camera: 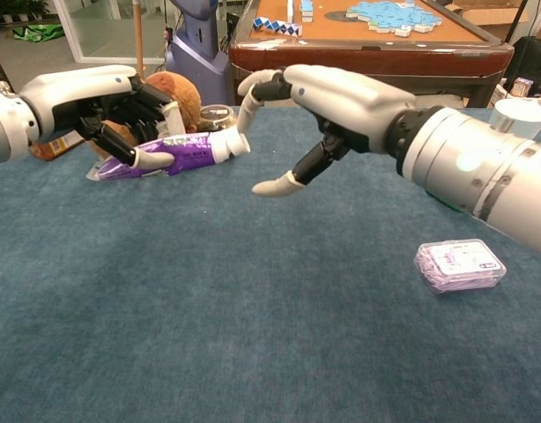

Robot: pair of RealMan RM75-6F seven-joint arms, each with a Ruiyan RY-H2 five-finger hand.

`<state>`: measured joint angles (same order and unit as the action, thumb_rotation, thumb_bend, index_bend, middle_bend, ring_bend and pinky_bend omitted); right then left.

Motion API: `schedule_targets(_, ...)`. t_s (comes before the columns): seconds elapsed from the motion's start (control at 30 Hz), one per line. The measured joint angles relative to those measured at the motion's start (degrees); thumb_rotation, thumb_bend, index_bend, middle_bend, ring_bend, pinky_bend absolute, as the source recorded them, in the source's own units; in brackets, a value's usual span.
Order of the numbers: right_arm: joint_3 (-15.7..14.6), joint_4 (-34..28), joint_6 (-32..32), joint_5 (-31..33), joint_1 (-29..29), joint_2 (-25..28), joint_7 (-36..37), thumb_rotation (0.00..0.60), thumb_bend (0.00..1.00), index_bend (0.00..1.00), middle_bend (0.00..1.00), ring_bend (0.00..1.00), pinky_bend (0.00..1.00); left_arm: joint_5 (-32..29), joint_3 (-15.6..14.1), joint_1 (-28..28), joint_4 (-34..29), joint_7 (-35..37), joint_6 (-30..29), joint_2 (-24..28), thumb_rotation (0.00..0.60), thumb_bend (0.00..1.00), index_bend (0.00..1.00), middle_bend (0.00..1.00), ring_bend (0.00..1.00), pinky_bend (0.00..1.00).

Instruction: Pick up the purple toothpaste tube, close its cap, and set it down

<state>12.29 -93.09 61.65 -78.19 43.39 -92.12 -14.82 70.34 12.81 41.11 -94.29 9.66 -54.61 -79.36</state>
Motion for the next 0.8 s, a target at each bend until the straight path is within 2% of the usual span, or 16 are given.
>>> schedule_targets(0.13, 0.4, -3.4, 0.9, -0.9, -1.3, 3.1, 7.7, 0.525, 0.08, 0.16, 0.1, 0.0, 0.0, 2.6, -0.6, -1.6, 0.0, 4.9, -1.5, 0.3, 0.6, 0.33, 0.64, 0.7, 0.5, 0.44)
schedule_targets(0.3, 1.3, -6.3, 0.6, -1.0, -2.1, 6.2, 16.8, 0.525, 0.06, 0.0, 0.02, 0.0, 0.0, 5.5, -1.3, -3.1, 0.3, 9.1, -3.5, 0.0, 0.6, 0.34, 0.64, 0.72, 0.51, 0.46)
schedule_targets(0.53, 3.1, -7.6, -3.1, 0.5, -1.7, 7.8, 31.6, 0.465, 0.0, 0.0, 0.0, 0.0, 0.0, 6.0, -0.9, -3.4, 0.0, 10.9, -4.2, -0.5, 0.6, 0.34, 0.65, 0.73, 0.51, 0.47)
schedule_targets(0.67, 4.3, -6.9, -5.4, 2.3, -0.6, 6.6, 36.3, 0.416, 0.0, 0.0, 0.0, 0.0, 0.0, 4.8, -0.2, -3.0, -0.3, 10.8, -3.7, -0.8, 0.6, 0.34, 0.65, 0.74, 0.52, 0.48)
schedule_targets(0.8, 5.4, -5.5, -6.7, 3.6, 0.8, 4.3, 38.3, 0.398, 0.0, 0.0, 0.0, 0.0, 0.0, 3.3, 0.8, -2.3, -0.4, 10.3, -3.0, -1.3, 0.6, 0.34, 0.65, 0.74, 0.52, 0.48)
